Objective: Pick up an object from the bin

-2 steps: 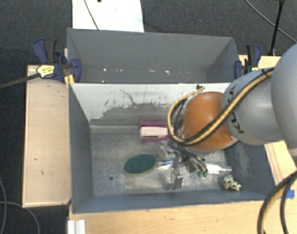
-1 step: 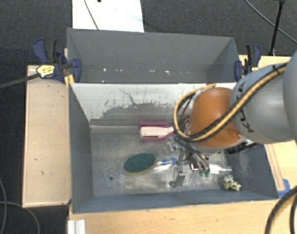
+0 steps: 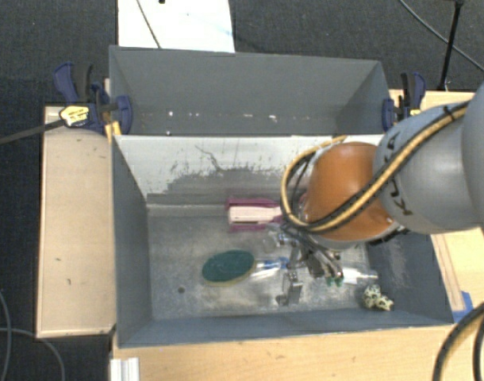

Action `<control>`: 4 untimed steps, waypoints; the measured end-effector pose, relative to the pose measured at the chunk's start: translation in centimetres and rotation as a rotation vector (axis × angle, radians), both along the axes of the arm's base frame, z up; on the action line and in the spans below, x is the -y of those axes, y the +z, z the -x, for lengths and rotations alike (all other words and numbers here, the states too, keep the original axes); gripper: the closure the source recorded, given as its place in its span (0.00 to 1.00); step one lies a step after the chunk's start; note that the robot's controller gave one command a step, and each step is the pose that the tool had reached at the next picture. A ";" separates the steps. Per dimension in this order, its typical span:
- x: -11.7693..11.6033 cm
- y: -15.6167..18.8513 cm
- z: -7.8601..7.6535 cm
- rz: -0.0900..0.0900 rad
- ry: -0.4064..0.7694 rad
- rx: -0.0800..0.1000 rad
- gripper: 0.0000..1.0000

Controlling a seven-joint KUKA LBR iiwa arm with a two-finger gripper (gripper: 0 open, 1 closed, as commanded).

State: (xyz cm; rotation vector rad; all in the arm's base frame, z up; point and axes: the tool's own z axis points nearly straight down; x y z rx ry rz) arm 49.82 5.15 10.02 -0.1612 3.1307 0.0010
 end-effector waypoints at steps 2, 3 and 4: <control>0.0 -3.1 -1.0 0.000 -0.010 -0.007 0.00; 0.0 -3.2 -1.0 0.000 -0.011 -0.007 1.00; 0.0 7.5 -1.2 0.000 -0.012 0.003 1.00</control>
Offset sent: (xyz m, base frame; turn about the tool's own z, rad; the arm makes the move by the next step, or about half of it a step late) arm 0.0094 -0.0003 -0.0302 0.0135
